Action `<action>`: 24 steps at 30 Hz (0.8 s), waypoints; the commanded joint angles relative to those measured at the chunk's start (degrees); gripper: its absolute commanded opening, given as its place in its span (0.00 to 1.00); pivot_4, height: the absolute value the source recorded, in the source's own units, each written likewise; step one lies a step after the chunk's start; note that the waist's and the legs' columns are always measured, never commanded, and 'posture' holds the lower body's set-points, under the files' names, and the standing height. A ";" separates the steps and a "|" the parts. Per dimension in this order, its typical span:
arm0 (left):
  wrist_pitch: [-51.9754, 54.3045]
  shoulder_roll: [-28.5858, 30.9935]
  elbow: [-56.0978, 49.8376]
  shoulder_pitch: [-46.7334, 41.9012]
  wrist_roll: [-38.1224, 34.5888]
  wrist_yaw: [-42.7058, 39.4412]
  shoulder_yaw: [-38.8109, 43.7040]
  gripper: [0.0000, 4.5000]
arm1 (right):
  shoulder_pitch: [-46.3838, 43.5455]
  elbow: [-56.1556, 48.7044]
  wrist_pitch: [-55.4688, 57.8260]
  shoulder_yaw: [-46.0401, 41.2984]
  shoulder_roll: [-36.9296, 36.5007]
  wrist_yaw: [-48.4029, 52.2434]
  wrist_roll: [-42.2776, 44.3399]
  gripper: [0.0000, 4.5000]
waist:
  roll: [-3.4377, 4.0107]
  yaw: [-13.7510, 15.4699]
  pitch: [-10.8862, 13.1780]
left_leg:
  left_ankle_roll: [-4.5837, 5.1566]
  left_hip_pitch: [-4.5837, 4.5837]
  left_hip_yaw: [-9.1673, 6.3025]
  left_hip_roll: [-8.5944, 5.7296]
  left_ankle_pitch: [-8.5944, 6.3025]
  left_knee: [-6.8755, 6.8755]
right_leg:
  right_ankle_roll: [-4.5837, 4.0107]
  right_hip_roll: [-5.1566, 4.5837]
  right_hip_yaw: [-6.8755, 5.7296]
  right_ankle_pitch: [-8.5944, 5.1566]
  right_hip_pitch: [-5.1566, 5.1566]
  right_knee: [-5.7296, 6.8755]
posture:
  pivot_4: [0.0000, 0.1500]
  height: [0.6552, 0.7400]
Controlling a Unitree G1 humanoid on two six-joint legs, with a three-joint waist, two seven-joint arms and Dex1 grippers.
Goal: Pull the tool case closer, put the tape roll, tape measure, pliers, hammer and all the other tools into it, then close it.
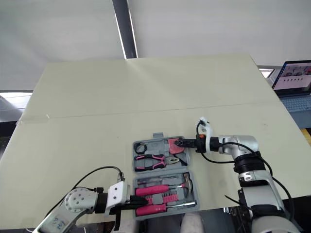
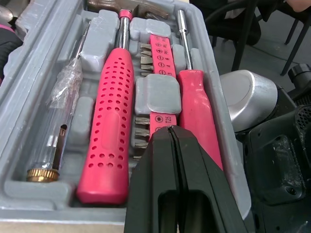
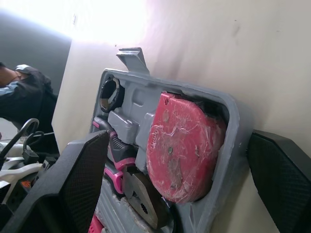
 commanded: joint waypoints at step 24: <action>25.75 4.72 -31.82 20.91 -26.04 5.77 31.40 0.00 | 24.18 -61.09 23.62 -19.71 -13.17 -8.00 31.11 0.99 | -0.06 0.52 0.13 | 0.01 -0.04 -0.11 0.01 -0.01 -0.14 | 0.00 -0.02 0.00 0.00 0.01 -0.10 | 1.00 1.00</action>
